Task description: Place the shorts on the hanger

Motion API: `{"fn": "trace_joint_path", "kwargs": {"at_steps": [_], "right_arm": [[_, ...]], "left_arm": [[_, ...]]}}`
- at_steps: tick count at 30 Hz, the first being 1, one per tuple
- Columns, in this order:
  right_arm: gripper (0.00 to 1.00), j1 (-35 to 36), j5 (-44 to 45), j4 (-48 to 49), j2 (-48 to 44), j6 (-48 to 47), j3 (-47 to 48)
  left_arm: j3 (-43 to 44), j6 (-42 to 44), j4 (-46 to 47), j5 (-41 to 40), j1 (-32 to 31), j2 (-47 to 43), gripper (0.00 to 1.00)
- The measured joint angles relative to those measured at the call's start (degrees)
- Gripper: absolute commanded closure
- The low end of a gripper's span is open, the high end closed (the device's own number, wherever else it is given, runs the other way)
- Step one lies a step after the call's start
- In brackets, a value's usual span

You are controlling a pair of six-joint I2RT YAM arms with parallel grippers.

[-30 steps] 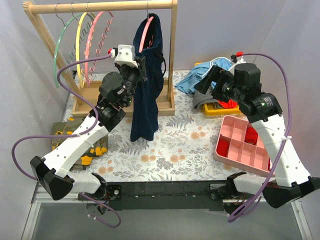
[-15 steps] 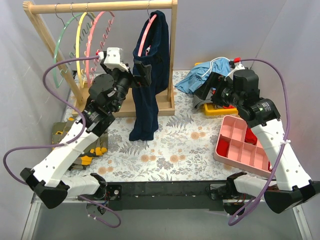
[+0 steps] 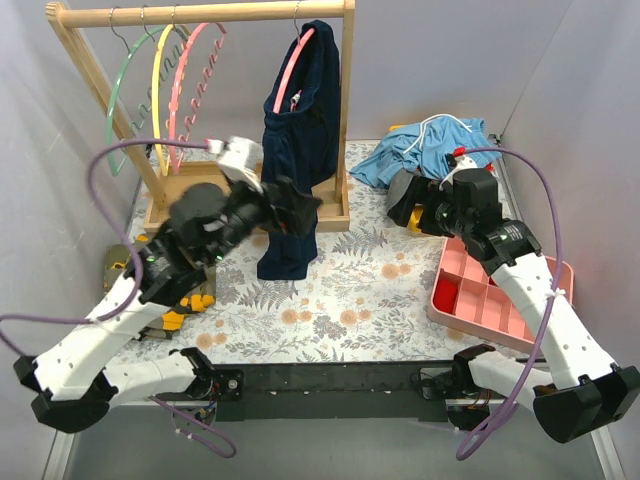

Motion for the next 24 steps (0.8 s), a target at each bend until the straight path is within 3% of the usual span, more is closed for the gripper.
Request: {"fn": "trace_joint_path", "kwargs": {"at_steps": [3, 6, 14, 24], "right_arm": [[0.01, 0.00, 0.04, 1.33, -0.48, -0.39, -2.80], [0.01, 0.04, 0.57, 2.56, -1.79, -0.59, -6.38], [0.01, 0.07, 1.27, 6.34, -5.75, -0.33, -16.92], [0.01, 0.22, 1.25, 9.79, -7.93, -0.98, -23.93]], "left_arm": [[-3.26, -1.51, -0.96, -3.23, -9.20, 2.19, 0.02], [-9.09, -3.65, -0.92, -4.59, -13.53, 4.61, 0.02], [-29.14, -12.46, 2.73, -6.49, -13.75, 5.29, 0.02], [-35.08, -18.93, 7.69, -7.80, -13.73, 3.85, 0.02]]}}
